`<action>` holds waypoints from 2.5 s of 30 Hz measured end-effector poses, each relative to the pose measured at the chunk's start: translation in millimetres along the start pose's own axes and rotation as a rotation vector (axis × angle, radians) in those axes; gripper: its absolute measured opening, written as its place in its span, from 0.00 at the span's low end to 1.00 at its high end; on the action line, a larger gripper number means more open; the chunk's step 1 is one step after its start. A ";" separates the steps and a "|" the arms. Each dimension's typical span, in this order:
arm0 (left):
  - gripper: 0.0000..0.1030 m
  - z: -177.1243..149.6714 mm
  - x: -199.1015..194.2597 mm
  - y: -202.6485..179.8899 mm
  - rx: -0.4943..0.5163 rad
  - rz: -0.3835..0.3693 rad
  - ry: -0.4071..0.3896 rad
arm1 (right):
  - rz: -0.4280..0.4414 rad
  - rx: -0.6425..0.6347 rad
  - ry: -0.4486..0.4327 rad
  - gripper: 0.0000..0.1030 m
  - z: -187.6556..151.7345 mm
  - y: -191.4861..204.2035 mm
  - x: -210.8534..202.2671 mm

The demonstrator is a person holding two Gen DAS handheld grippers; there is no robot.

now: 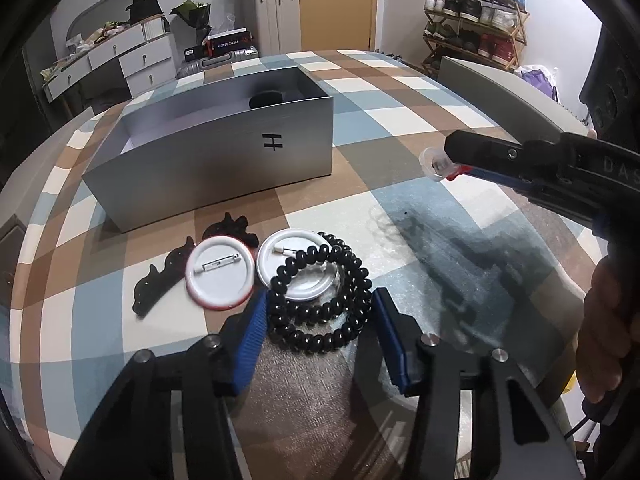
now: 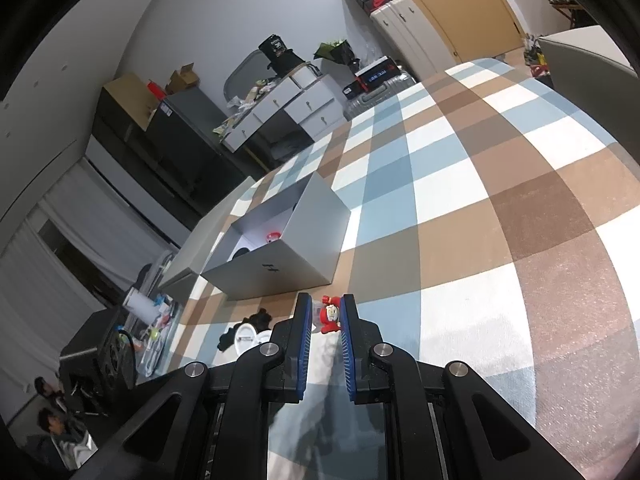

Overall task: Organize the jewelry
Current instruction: 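Grasp the black bead bracelet with the left gripper and lift it, then drop the bead bracelet in the box with the left gripper while the right drops the charm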

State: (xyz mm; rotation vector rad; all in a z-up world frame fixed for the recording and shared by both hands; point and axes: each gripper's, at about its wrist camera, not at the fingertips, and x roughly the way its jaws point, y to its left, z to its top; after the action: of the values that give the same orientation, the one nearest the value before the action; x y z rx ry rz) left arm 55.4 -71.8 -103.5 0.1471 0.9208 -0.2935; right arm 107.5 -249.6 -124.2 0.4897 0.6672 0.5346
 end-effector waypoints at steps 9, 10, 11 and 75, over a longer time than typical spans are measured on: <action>0.38 -2.0 -6.4 -2.8 -0.006 0.001 -0.002 | -0.005 0.019 0.008 0.13 0.1 -4.4 -1.3; 0.37 -2.4 -7.7 -3.1 -0.004 0.001 -0.003 | -0.004 0.017 0.006 0.13 0.3 -3.7 -2.0; 0.37 -2.1 -8.3 -3.0 -0.004 0.001 -0.005 | -0.003 0.014 0.001 0.13 0.3 -3.2 -2.8; 0.37 87.1 11.3 114.7 -0.158 -0.172 -0.165 | 0.029 -0.213 0.135 0.13 96.8 78.0 138.0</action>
State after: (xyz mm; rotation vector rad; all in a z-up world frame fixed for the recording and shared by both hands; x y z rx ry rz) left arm 163.9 13.4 -60.4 -0.1017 0.7899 -0.3847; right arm 241.8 -131.5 -74.2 0.2650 0.7237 0.6625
